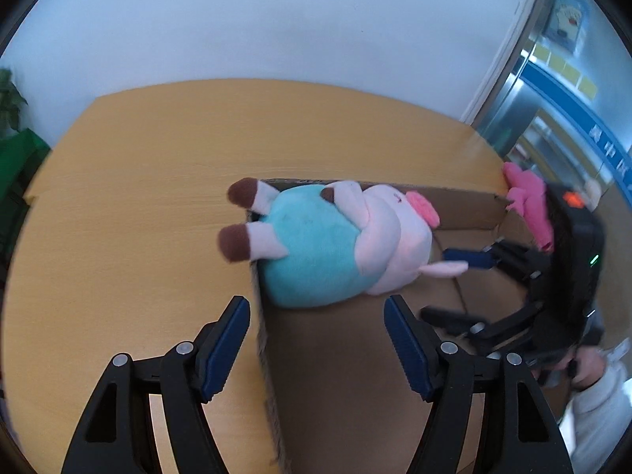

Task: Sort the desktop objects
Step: 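Carry the pig plush with the right gripper into the cardboard box and release, then move the left gripper toward the black product box on the table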

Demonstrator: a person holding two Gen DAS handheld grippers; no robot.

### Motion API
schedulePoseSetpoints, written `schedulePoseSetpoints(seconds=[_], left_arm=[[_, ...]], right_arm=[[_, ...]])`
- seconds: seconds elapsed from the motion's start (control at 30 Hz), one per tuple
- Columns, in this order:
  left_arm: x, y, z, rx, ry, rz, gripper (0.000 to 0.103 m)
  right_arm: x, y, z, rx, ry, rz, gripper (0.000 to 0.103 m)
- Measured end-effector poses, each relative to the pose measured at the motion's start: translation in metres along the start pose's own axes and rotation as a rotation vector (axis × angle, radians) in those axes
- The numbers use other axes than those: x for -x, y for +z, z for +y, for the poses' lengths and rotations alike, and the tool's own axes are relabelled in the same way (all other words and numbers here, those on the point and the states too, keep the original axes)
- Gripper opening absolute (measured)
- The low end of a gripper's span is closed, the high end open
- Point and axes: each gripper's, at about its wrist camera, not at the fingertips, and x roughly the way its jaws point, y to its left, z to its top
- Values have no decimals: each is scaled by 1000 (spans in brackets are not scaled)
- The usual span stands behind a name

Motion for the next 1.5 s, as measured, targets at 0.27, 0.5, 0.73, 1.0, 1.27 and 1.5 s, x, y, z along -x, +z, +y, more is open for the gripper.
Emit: schedulePoseSetpoints(seconds=[0.27,0.5,0.73,1.0,1.27,1.5], left_arm=[[70,-77,-55,-83,-92,-128,75],[61,-129,-72,-49,-113,-40,77],[46,-162,-71,2,-79,8,77],[53,-174,-79,-13,-44,18,77],[80,-176,-86,-13,0,-75,77],[138,-195,-119,-133,13,-252,91]], right_arm=[[114,-49,20,-51,-60,-94,85],[167,-143,28,-187,-106,-141,89],[148,-204,13,-253,-169,-54,89],[152,-223,-1,-293,-161,-99,89],[180,-226,6,-259,-146,-166,89],[222,-257,44,-201,-94,-230,89]])
